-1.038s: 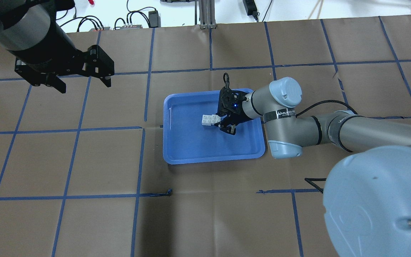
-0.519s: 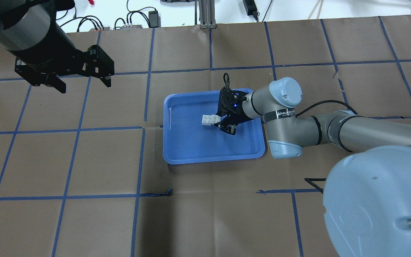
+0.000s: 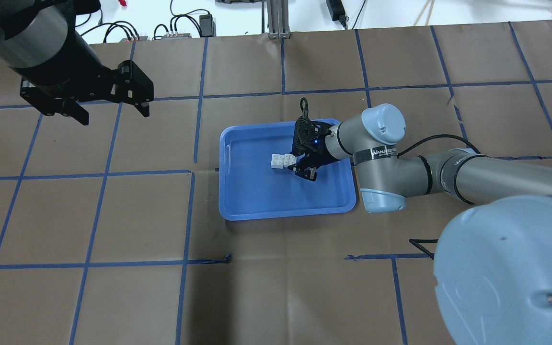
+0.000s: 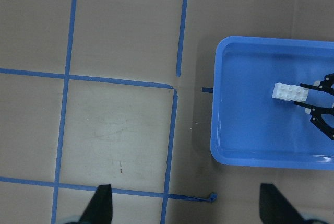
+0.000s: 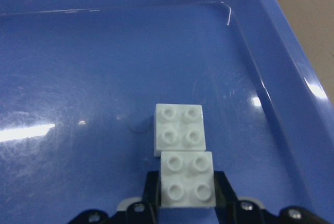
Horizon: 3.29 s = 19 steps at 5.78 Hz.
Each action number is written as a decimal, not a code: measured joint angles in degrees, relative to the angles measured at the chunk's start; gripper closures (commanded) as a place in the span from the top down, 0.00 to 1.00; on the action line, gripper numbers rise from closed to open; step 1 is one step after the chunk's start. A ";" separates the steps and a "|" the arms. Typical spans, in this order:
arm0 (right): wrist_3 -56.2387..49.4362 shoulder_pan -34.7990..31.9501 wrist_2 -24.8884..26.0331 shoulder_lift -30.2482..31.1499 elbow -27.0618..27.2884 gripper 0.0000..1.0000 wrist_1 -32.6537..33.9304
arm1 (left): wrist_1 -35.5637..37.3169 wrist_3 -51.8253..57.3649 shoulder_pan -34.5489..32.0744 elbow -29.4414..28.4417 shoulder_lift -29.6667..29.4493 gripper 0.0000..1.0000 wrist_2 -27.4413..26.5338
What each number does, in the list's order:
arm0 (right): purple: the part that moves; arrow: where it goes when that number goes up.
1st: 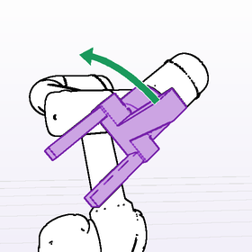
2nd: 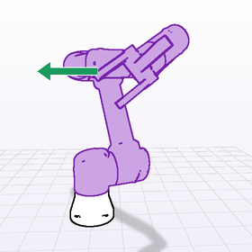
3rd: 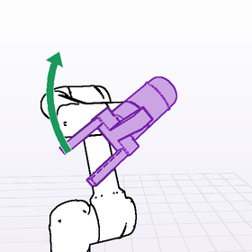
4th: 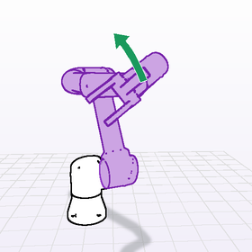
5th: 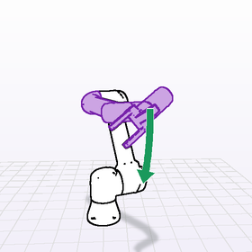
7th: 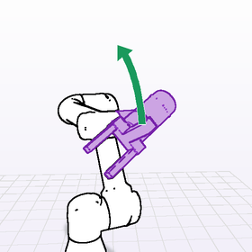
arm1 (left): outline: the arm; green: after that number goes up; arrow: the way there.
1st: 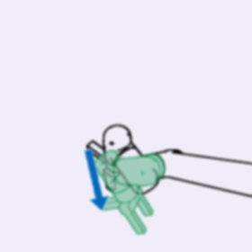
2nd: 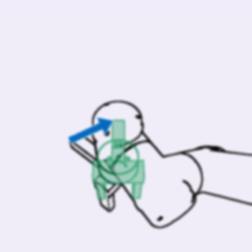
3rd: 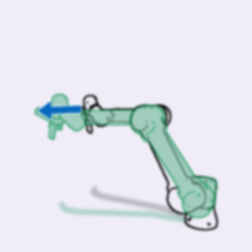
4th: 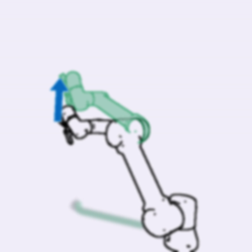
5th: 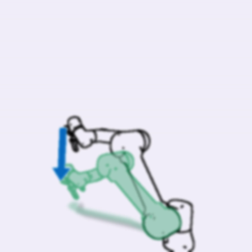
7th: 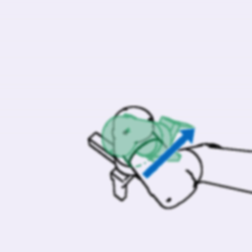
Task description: Assemble white blocks and place on blue tray
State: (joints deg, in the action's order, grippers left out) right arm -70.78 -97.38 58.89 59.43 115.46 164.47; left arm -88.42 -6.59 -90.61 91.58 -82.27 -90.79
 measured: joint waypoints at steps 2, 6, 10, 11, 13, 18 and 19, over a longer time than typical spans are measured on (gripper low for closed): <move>0.05 0.00 0.00 0.06 -0.04 0.56 0.05 | 0.00 0.00 0.00 0.00 0.00 0.99 0.00; 2.87 0.21 1.96 1.85 -1.67 1.00 -2.21 | 0.00 0.00 0.00 0.00 0.00 0.99 0.00; 20.23 1.13 16.89 11.97 -9.20 1.00 -27.99 | 0.00 0.00 0.00 0.00 0.00 0.99 0.00; 29.17 1.43 22.17 13.94 -10.62 1.00 -33.19 | 0.00 0.00 0.00 0.00 -0.01 0.99 0.00; 48.00 4.54 27.65 19.48 -13.38 1.00 -49.15 | 0.00 0.00 0.00 0.00 -0.01 0.99 0.00; 70.30 8.01 32.77 30.75 -24.55 1.00 -76.65 | 0.00 0.00 0.00 0.00 -0.01 0.99 0.00; 71.19 7.70 31.99 31.71 -24.80 1.00 -77.76 | 0.00 0.00 0.00 0.00 0.00 0.99 0.00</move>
State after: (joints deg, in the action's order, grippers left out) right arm 0.42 -89.69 90.88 91.15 90.67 86.71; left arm -88.42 -6.59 -90.61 91.58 -82.27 -90.79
